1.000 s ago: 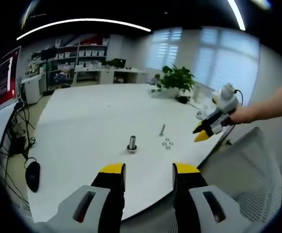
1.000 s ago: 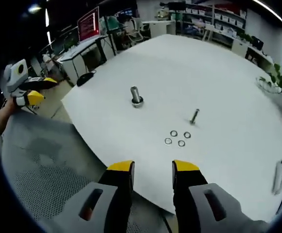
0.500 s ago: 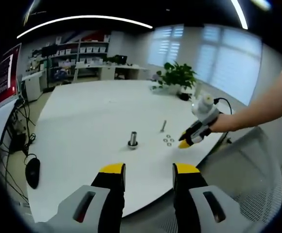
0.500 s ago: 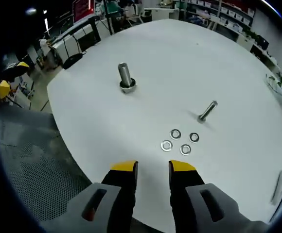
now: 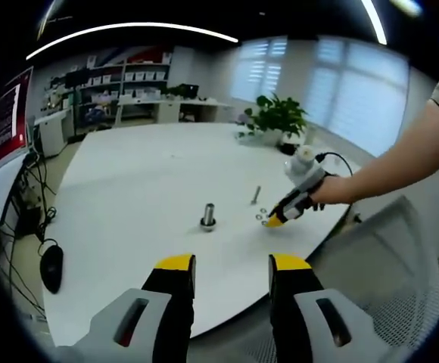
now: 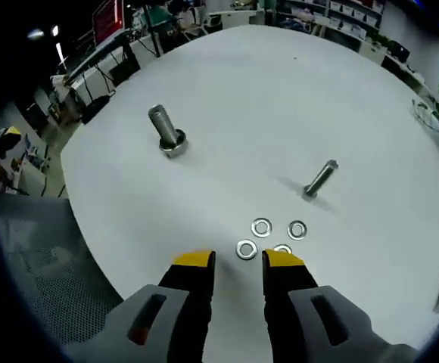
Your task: Place the washer onto the threaded stud by aligning its center hole with the stud, sliding it down to the base, and recovering from edge contact or off-axis alignment until the washer reaches the visible bottom stop.
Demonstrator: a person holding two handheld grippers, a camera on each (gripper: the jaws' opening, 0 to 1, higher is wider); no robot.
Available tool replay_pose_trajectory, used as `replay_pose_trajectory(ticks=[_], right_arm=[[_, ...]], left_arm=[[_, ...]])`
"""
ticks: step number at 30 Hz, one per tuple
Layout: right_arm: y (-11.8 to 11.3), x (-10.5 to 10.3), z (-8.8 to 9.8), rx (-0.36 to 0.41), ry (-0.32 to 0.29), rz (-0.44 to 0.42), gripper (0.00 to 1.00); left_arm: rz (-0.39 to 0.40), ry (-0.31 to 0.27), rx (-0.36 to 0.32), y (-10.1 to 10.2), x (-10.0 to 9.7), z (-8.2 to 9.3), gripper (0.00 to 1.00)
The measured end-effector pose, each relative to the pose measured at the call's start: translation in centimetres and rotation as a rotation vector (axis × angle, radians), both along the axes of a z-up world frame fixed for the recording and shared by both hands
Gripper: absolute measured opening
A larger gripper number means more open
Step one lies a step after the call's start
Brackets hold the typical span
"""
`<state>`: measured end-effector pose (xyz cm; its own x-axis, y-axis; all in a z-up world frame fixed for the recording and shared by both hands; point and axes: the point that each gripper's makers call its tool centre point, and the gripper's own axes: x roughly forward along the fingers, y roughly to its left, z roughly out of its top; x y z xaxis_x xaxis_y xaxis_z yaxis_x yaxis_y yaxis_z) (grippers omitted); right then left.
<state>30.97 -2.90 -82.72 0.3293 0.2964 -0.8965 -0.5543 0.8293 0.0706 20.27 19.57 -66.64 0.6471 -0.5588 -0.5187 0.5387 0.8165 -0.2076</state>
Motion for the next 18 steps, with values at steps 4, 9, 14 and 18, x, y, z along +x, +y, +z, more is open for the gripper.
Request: replay_pose_trajectory(ticks=[4,9,14,18], right_arm=[[-0.1,-0.2,-0.8,-0.04,0.018,0.044,0.26],[-0.3,0.1,-1.2,-0.057,0.02,0.05,0.23],[-0.4,0.6,-1.2,-0.066,0.012,0.062,0.2],[-0.3,0.5,-1.3,-0.135,-0.002,0.182,0.16]], left_arm=[[0.002,0.001,0.001,0.0,0.0,-0.1,0.37],[-0.008,0.003,0.004,-0.1,0.0,-0.1,0.37],[0.002,0.002,0.003,0.1,0.0,-0.1,0.37],[0.001,0.001,0.007,0.1,0.0,-0.1,0.37]])
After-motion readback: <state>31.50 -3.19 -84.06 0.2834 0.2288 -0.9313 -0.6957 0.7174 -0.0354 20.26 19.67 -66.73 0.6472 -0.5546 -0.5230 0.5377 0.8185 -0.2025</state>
